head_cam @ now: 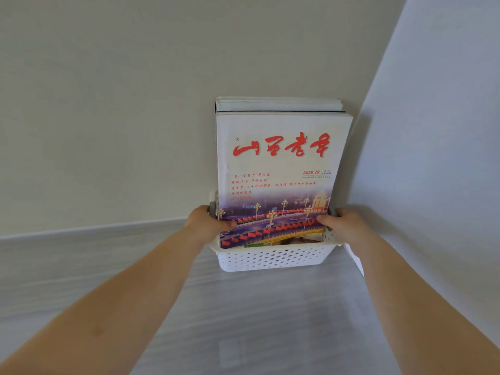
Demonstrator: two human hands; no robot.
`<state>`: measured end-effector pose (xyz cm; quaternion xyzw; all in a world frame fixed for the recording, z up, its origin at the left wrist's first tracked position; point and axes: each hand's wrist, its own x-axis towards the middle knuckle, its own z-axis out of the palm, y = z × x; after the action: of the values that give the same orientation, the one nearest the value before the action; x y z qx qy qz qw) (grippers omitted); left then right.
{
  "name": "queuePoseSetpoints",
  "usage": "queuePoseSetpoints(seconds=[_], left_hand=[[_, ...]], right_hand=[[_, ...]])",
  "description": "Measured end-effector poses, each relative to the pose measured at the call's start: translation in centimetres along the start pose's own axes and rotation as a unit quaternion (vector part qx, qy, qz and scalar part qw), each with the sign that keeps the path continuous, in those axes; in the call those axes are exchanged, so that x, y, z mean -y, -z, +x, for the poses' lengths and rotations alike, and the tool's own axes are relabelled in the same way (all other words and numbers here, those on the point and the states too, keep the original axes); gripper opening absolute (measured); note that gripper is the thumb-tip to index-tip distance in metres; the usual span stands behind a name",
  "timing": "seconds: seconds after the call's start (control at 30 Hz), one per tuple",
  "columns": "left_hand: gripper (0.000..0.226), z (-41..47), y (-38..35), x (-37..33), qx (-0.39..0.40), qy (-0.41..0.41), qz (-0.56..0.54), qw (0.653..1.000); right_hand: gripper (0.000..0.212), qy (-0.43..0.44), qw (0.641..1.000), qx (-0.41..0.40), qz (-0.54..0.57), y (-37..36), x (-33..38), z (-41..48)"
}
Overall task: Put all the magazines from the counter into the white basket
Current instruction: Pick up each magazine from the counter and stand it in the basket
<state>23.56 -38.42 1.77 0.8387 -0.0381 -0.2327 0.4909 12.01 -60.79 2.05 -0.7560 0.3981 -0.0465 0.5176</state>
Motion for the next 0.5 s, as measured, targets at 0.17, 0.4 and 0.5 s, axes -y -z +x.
queuePoseSetpoints(seconds=[0.17, 0.4, 0.5], left_hand=[[0.038, 0.9, 0.7, -0.3, 0.016, 0.028, 0.026, 0.999], [0.036, 1.9, 0.4, 0.1, -0.007, 0.019, 0.152, 0.988], [0.032, 2.2, 0.3, 0.5, -0.017, 0.009, 0.177, 0.984]], right_hand=[[0.017, -0.003, 0.997, 0.073, -0.034, 0.4, 0.7, 1.9], [0.022, 0.036, 0.997, 0.067, -0.027, 0.2, 0.3, 2.9], [0.023, 0.078, 0.996, 0.031, 0.003, -0.2, -0.3, 2.6]])
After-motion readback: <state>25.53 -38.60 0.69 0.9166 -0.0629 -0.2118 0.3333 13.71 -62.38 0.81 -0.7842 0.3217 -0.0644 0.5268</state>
